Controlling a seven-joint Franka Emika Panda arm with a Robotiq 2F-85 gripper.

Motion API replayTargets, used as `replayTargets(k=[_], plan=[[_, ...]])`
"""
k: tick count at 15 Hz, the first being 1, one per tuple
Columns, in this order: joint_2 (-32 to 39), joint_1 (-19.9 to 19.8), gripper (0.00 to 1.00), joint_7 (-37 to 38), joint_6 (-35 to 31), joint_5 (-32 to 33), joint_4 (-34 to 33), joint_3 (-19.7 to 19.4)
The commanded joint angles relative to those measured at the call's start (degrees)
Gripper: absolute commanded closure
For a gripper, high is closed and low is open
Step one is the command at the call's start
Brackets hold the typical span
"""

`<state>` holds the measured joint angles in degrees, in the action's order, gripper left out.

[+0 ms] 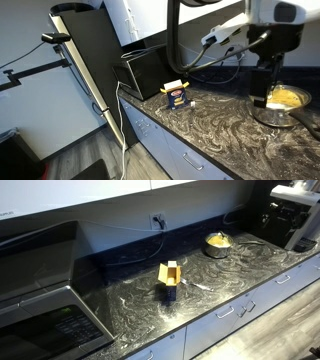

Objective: Move the pot closer to the fork then remove the lid from the pot

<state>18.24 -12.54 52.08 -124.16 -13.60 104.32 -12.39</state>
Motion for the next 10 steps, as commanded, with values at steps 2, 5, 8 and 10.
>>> replayTargets(k=[2, 5, 8, 10], plan=[[8.03, -2.39, 0.0, 7.02, 2.65, -8.1, -9.17, -0.81], [13.09, -3.8, 0.0, 13.4, 3.37, -11.67, -14.14, -0.72], [17.12, -4.63, 0.0, 21.06, 3.01, -14.67, -18.0, -0.07], [19.43, -5.0, 0.0, 26.02, 2.06, -17.03, -19.97, 0.62]])
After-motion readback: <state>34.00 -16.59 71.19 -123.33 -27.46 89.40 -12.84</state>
